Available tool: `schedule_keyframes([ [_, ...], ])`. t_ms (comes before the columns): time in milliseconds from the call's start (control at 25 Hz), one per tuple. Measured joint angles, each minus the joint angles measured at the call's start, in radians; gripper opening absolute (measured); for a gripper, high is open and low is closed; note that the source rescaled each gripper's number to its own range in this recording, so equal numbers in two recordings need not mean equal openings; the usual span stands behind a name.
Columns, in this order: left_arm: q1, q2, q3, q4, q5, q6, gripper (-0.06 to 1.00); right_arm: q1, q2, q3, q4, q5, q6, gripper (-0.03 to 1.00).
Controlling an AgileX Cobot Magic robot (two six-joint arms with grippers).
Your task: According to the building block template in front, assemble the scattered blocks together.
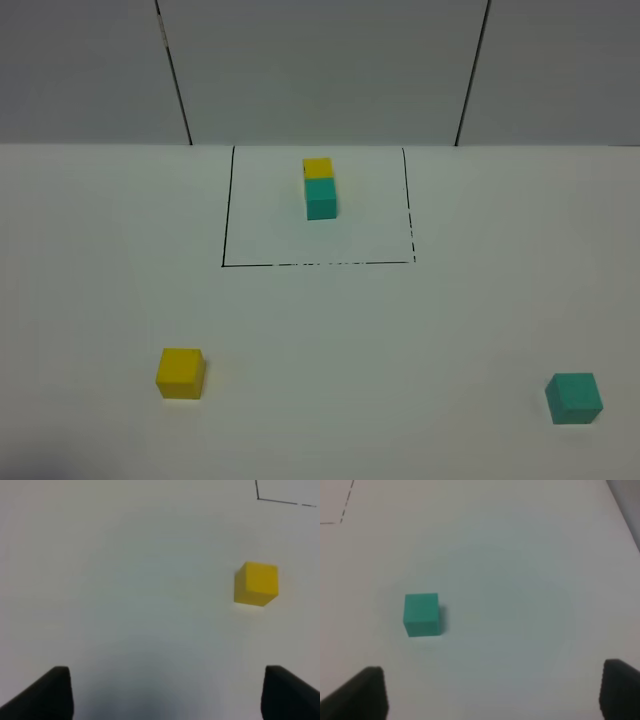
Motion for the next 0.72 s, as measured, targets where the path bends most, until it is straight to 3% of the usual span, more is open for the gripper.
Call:
schedule_keyframes([
  [400,-0.031,0.614,-0.3,-0.192,0.02,0.145,0.72,0.001,0.0,0.0,0.0,0.0,0.0,0.71],
  [560,-0.121,0.782,-0.367,-0.186,0.045,0.112,0.72,0.001,0.0,0.0,0.0,0.0,0.0,0.71],
  [720,-0.222,0.903,-0.408,-0.099,0.049,0.014,0.72,0.001,0.0,0.0,0.0,0.0,0.0,0.71],
])
